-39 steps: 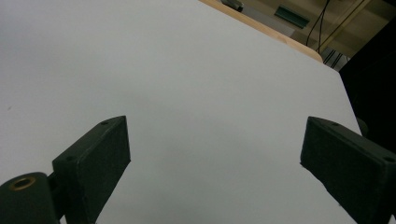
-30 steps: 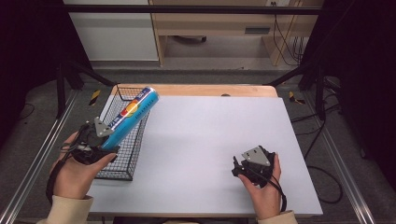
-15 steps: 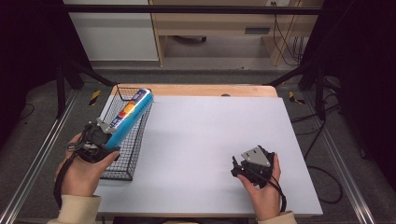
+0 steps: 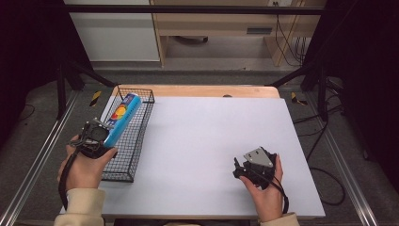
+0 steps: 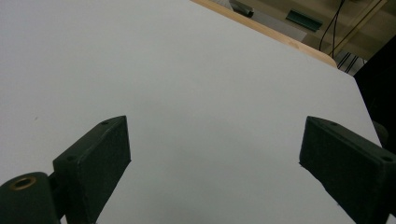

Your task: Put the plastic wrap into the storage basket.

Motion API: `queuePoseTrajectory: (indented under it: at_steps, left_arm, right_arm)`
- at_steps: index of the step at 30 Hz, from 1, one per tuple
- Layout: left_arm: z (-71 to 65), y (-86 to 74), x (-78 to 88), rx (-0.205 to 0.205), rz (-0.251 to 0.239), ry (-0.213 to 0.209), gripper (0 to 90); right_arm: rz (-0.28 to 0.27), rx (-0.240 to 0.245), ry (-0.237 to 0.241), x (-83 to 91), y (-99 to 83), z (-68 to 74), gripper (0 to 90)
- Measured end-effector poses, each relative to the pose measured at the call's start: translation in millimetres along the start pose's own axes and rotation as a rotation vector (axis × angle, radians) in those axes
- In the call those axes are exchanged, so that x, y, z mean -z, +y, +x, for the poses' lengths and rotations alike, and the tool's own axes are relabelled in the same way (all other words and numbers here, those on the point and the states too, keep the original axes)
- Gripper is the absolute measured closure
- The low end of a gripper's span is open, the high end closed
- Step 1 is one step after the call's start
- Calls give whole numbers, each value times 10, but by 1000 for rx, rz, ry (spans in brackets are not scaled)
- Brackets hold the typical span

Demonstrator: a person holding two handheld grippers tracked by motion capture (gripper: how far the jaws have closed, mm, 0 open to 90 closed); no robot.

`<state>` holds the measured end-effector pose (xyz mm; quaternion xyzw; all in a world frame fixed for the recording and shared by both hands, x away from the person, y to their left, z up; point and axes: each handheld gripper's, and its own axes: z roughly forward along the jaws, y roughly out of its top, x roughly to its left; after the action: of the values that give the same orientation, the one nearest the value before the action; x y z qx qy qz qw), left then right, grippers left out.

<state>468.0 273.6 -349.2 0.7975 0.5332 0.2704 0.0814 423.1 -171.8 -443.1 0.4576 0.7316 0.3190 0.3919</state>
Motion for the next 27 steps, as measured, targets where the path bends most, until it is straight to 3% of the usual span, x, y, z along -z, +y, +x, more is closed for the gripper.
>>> queuePoseTrajectory:
  at_steps: [8, 15, 21, 27]
  left_arm:
    - [-69, -2, -123, -8, 52, 8, 322]
    - [-92, 59, -161, -23, 95, 39, 321]
    - [-142, 104, -236, -43, 131, 35, 321]
    - [-157, 109, -320, -36, 153, 35, 321]
  right_arm:
    - [2, 2, 1, -4, 0, -3, 92]
    - [4, 1, 0, -5, -1, -2, 93]
    - [5, 4, 1, -5, -5, -8, 94]
    - [5, -1, 3, -8, -2, -2, 95]
